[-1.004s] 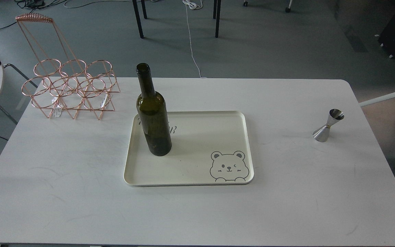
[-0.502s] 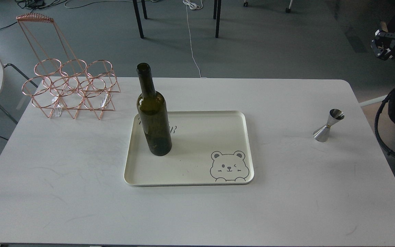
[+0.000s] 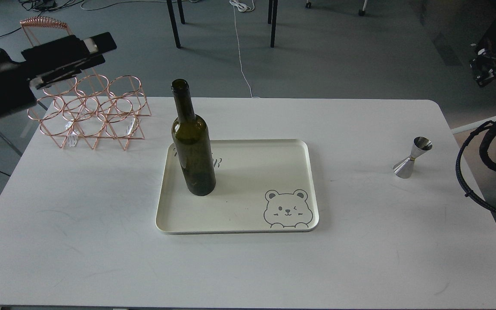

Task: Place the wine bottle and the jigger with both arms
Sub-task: 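Reach the left gripper toward the neck of the green wine bottle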

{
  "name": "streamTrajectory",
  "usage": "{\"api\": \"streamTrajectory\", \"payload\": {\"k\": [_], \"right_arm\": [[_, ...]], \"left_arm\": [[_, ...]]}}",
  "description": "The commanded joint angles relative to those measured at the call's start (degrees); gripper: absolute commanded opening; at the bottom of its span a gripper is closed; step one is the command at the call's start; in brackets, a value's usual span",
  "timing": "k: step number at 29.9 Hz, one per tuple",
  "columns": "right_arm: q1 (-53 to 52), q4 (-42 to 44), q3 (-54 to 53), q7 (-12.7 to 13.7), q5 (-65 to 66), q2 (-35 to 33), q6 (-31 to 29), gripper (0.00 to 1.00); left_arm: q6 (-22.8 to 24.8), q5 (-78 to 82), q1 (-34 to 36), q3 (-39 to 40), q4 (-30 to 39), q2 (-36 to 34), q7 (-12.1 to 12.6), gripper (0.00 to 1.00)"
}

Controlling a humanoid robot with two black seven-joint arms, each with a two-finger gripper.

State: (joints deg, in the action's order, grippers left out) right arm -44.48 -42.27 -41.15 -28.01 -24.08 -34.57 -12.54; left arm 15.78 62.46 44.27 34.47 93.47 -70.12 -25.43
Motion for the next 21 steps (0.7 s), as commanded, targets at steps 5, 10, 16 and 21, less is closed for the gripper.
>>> {"api": "streamTrajectory", "payload": {"k": [5,10,16,21], "right_arm": [[0.4,0.0,-0.1,0.0,0.0,0.1,-1.3,0.99],[0.1,0.0,-0.1,0.0,0.1,0.8,-1.4,0.99],[-0.2,0.3,0.1,0.0,0.2,1.2,-1.4,0.99],[-0.1,1.5,0.2,0.0,0.2,1.2,-1.4,0.99]], "left_arm": [[-4.6,34.9,-0.1,-0.5,2.1,5.2,-0.2,0.96],[-5.1,44.9,-0.1,-0.7,2.1,9.6,-0.2,0.91],[-7.2,52.5,-0.1,-0.9,1.1,13.0,0.0,0.89],[-7.3,50.4,-0.1,-0.8,0.0,16.2,0.4,0.89]]}}
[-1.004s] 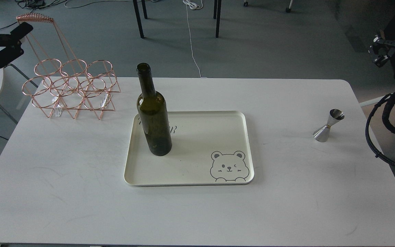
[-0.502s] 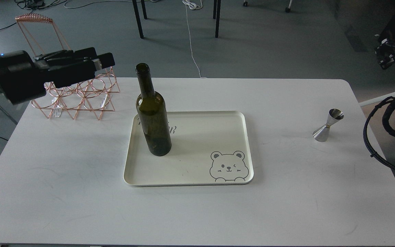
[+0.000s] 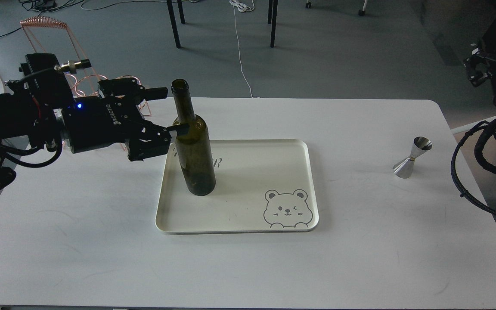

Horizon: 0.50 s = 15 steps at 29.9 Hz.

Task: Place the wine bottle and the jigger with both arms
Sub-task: 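Reach the left gripper toward the neck of the green wine bottle, then close the left gripper on the bottle neck and lift it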

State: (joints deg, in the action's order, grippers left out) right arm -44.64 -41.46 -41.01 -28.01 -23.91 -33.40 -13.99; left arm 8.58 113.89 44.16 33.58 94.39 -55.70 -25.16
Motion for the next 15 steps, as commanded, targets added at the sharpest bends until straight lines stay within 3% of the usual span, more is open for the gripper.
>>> {"api": "streamTrajectory", "payload": {"k": [1,3,7,15], "right_arm": [[0.2,0.8,0.1,0.0,0.0,0.0,0.0,0.99],[0.1,0.8,0.3,0.0,0.0,0.0,0.0,0.99],[0.2,0.8,0.4,0.0,0.0,0.0,0.5,0.99],[0.1,0.7,0.4,0.0,0.1,-0.1,0.5,0.99]], "left_arm": [[-0.1,-1.2,0.1,0.0,-1.6,2.7,0.1,0.89],[-0.1,-1.2,0.1,0.1,-3.0,4.3,0.0,0.88],[-0.1,-1.3,0.1,0.3,-4.3,6.6,0.1,0.69],[-1.0,-1.3,0.0,0.7,-6.9,8.6,0.2,0.66]]}}
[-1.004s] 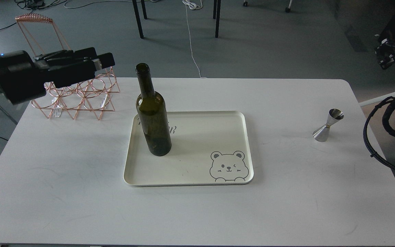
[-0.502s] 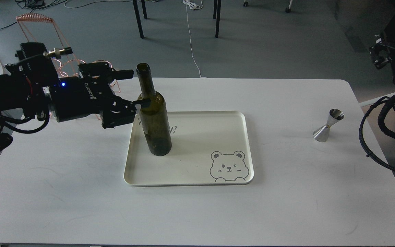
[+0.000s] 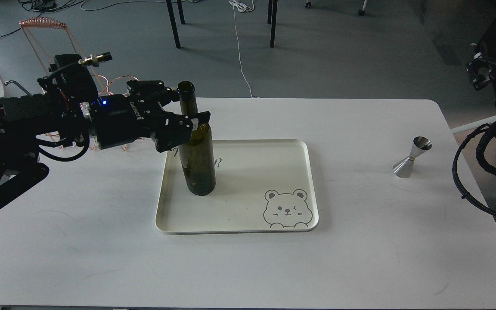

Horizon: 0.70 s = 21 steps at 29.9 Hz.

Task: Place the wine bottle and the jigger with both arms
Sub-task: 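Close the left gripper on the bottle neck and lift it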

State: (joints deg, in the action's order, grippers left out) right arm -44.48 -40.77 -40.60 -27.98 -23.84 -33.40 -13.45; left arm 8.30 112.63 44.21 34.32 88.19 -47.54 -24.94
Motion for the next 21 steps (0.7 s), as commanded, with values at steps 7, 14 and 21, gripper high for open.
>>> {"api": "streamTrajectory", "payload": {"k": [7,14,21], "right_arm": [[-0.2,0.0,0.0,0.0,0.1,0.0,0.1,0.99],[-0.3,0.0,0.0,0.0,0.2,-0.1,0.1,0.99],[-0.3,0.0,0.0,0.0,0.3,-0.1,0.1,0.99]], "left_arm": [[-1.3,0.0,-0.1,0.0,-2.8,1.2,-0.1,0.58],[-1.6,0.0,0.0,0.0,-3.6,1.5,-0.4,0.43],[-1.8,-0.1,0.0,0.2,-3.6,1.3,-0.5,0.36]]}}
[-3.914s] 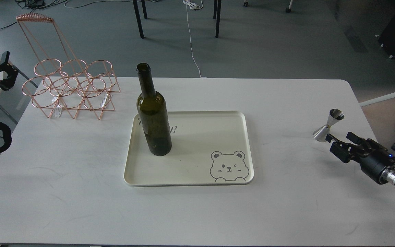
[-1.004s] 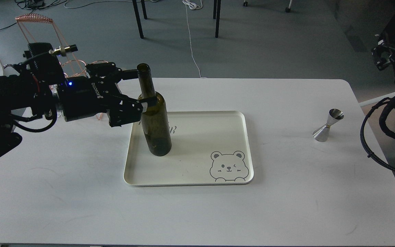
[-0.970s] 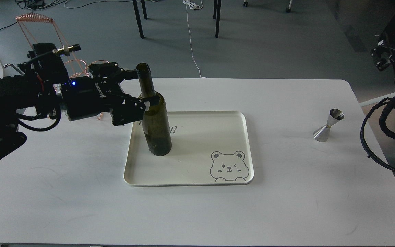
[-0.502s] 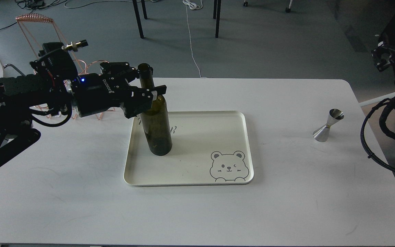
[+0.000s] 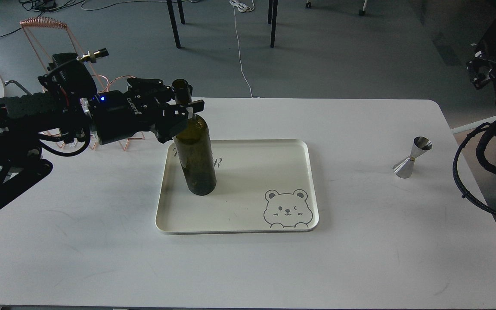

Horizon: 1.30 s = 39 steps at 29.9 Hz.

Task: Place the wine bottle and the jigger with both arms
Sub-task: 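Close the left gripper on the bottle neck and lift it, then carry the bottle with the left gripper over the copper wire rack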

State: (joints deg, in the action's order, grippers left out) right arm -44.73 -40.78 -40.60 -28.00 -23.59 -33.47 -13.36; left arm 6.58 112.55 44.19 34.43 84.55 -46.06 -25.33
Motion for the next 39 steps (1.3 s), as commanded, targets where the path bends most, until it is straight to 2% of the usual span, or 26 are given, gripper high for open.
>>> {"api": "streamTrajectory", "payload": {"k": [1,6,13,18,23,29,39], "right_arm": [[0.0,0.0,0.0,0.0,0.0,0.0,0.0,0.99],[0.1,0.0,0.0,0.0,0.1,0.0,0.0,0.99],[0.0,0.0,0.1,0.0,0.2,0.0,0.1,0.99],[-0.1,0.0,0.2,0.0,0.2,-0.2,0.1,0.99],[-0.1,0.0,0.2,0.0,0.3,-0.5,0.1,0.99],[-0.1,-0.1,0.3,0.0,0.3,-0.5,0.2,0.99],[-0.4,-0.4,0.4,0.0,0.4,-0.4,1.4,0.99]], "left_arm": [[-0.1,0.0,0.0,0.0,0.0,-0.3,-0.2,0.34],[0.0,0.0,0.0,0.0,0.0,-0.4,0.3,0.21],[-1.0,0.0,0.1,0.4,0.5,-0.9,-0.1,0.1],[-1.3,-6.3,0.9,3.3,1.1,-2.6,0.0,0.09],[-1.3,-16.6,2.2,3.8,2.9,-10.4,-0.2,0.09],[-1.0,-18.6,6.4,3.2,2.2,-16.1,-0.6,0.09],[-1.3,-17.5,9.4,2.7,-10.1,-16.0,-0.5,0.08]]}}
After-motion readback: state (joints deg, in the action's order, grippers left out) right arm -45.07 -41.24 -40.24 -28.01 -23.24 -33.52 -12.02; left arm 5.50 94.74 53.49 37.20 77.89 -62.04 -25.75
